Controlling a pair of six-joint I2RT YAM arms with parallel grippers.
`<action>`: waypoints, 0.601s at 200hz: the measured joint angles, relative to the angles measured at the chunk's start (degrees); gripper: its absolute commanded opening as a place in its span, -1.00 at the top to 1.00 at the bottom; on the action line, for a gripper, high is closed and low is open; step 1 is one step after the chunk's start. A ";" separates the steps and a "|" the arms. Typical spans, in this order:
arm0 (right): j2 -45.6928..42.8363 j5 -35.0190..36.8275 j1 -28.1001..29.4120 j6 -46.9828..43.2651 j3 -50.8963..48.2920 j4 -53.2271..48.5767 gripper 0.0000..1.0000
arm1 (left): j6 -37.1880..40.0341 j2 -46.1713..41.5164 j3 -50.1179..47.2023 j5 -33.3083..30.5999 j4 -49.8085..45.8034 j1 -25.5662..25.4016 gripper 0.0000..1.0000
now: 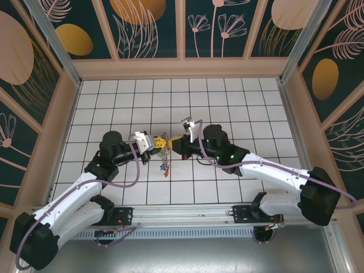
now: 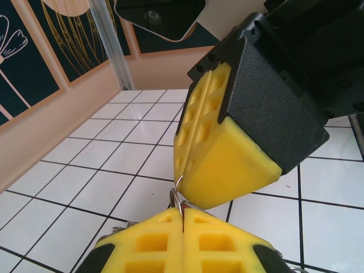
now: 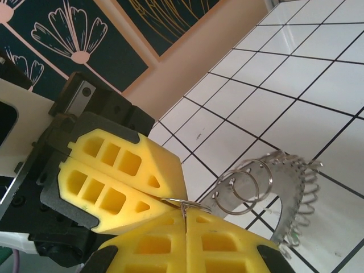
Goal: Put the keys on the keyring
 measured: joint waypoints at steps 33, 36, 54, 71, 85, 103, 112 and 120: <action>0.00 -1.51 -0.81 2.47 0.00 -0.02 1.00 | -1.68 -0.63 -1.05 -0.17 2.08 0.00 1.00; 0.00 -1.68 -0.90 2.75 0.00 -0.02 1.00 | -1.86 -0.72 -1.20 -0.20 2.43 0.00 1.00; 0.00 -2.12 -1.16 4.17 0.00 -0.13 1.00 | -2.89 -0.98 -1.86 -0.15 4.17 0.00 1.00; 0.11 -2.56 -1.49 5.22 0.00 -0.46 1.00 | -3.91 -0.98 -2.08 0.04 5.33 0.00 1.00; 0.33 -2.99 -1.70 6.14 0.00 -0.57 1.00 | -4.76 -0.98 -2.29 0.09 6.58 0.00 1.00; 0.50 -3.61 -1.99 7.34 0.02 -0.68 1.00 | -5.42 -0.98 -2.32 0.17 7.28 0.00 1.00; 0.55 -4.09 -2.19 7.93 0.04 -0.68 1.00 | -5.77 -0.96 -2.34 0.26 7.43 0.00 1.00; 0.55 -4.46 -2.34 8.46 0.04 -0.68 1.00 | -6.10 -0.96 -2.43 0.31 7.65 0.00 1.00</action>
